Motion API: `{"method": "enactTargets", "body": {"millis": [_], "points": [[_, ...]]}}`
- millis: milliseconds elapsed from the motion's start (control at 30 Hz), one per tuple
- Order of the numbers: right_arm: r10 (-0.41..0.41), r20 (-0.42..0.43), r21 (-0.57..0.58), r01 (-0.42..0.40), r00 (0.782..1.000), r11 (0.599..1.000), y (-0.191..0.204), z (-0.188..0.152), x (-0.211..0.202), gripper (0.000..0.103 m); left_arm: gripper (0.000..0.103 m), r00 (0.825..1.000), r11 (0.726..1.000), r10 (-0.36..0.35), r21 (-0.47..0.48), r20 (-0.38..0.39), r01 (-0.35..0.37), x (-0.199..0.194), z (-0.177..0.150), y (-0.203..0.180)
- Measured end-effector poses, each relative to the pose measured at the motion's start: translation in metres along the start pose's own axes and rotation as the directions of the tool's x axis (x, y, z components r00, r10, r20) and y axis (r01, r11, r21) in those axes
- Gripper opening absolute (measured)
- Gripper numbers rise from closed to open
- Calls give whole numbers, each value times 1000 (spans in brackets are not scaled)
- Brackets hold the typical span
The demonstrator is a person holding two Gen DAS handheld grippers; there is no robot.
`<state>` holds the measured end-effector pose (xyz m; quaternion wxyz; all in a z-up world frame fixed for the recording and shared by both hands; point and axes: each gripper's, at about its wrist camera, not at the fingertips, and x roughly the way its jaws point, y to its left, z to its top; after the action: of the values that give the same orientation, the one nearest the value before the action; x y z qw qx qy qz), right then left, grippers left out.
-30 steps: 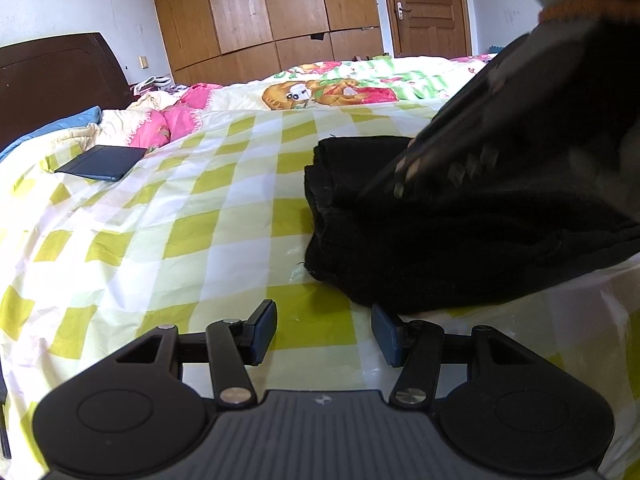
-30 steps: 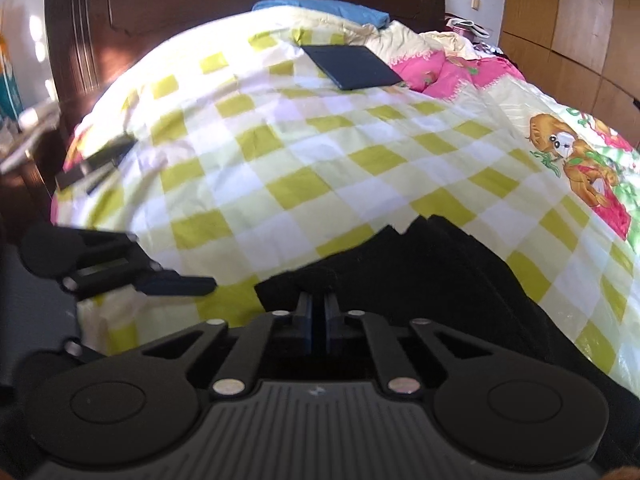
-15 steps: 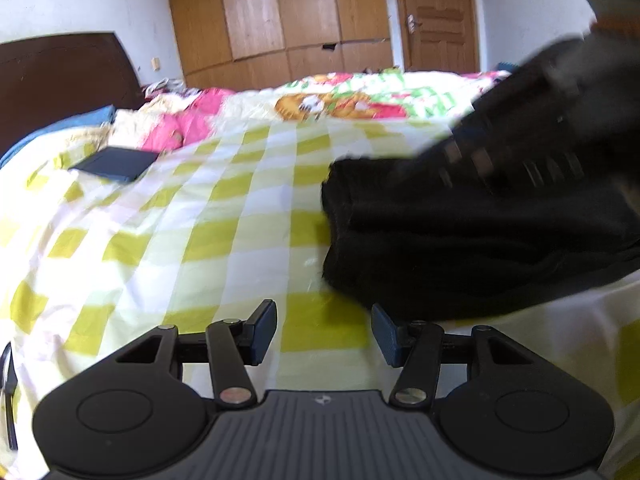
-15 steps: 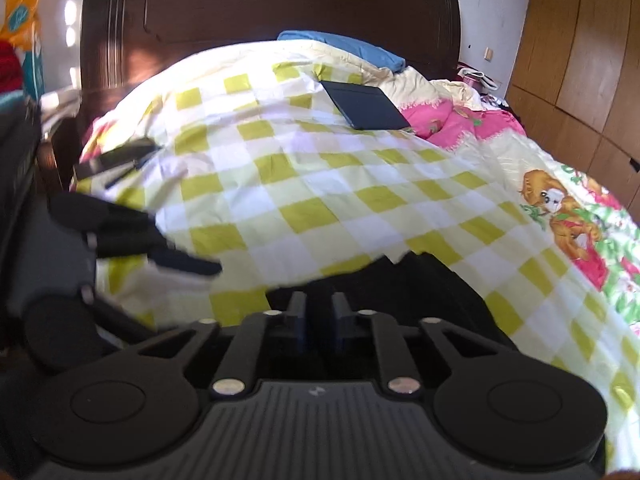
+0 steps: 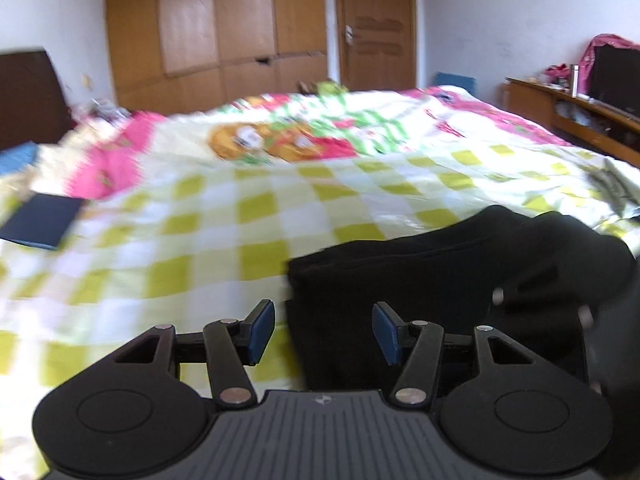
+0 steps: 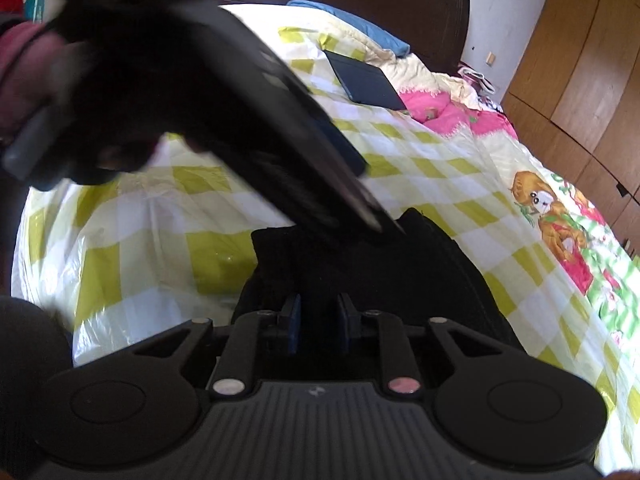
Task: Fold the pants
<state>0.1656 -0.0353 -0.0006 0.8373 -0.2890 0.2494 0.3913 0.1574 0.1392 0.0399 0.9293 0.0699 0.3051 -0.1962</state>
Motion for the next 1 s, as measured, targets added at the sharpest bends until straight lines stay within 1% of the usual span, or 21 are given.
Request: {"method": "enactTargets", "body": {"millis": [67, 100, 167, 200, 233, 300, 367, 467, 600, 667, 700, 733, 767, 800, 833, 867, 933, 1000], "points": [[-20, 2, 14, 20, 1000, 1000, -3, -3, 3, 21, 67, 999, 1000, -25, -6, -26, 25, 22, 9, -4], [-23, -1, 31, 23, 1000, 999, -5, -4, 4, 19, 67, 999, 1000, -21, -5, -44, 21, 32, 12, -6], [8, -6, 91, -7, 1000, 996, -13, -5, 5, 11, 67, 996, 1000, 1, -1, -90, -1, 51, 15, -10], [21, -3, 108, -21, 1000, 994, -16, -4, 4, 5, 66, 994, 1000, 14, 2, -108, -14, 58, 15, -12], [25, 6, 120, -25, 1000, 992, -18, -5, 1, 4, 64, 992, 1000, 29, 6, -125, -29, 64, 15, -13], [35, 22, 155, -38, 999, 987, -24, -2, -6, 4, 52, 989, 999, 35, -10, -142, -37, 68, 16, -12], [48, 50, 190, -57, 998, 980, -29, 2, -18, 3, 24, 991, 998, 36, -54, -131, -44, 61, 20, -5], [59, 95, 218, -78, 994, 973, -35, 10, -37, 3, 24, 997, 993, 16, -115, -80, -26, 37, 27, 4], [73, 160, 210, -106, 984, 972, -30, 18, -62, 3, 24, 999, 990, 32, -137, -25, -35, 0, 27, 4], [78, 165, 208, -112, 983, 972, -22, 17, -57, 4, 24, 998, 987, 54, -154, -14, -56, -10, 20, 4], [80, 142, 200, -108, 987, 974, -17, 15, -46, 4, 24, 996, 987, 84, -133, -24, -86, -8, 14, 3], [88, 101, 181, -105, 991, 978, -11, 13, -30, 5, 24, 993, 987, 110, -114, -43, -114, 2, 7, 2], [87, 77, 185, -101, 993, 977, -8, 7, -13, 7, 24, 990, 987, 122, -95, -76, -129, 15, 0, 2], [107, 41, 206, -113, 993, 972, -8, 2, 2, 11, 25, 985, 988, 131, -68, -115, -139, 30, -9, 1], [128, -1, 225, -125, 992, 966, -10, -1, 10, 12, 26, 980, 988, 139, -55, -143, -148, 41, -17, -1], [136, -6, 256, -130, 991, 958, -14, -2, 7, 12, 27, 978, 987, 145, -49, -152, -154, 46, -21, -2], [143, 47, 308, -150, 989, 939, -30, -6, -22, 17, 28, 980, 986, 156, -48, -123, -163, 36, -19, -5], [86, 67, 356, -104, 994, 929, -50, -18, -56, 19, 33, 980, 982, 171, -62, -102, -178, 21, -14, -6]]}}
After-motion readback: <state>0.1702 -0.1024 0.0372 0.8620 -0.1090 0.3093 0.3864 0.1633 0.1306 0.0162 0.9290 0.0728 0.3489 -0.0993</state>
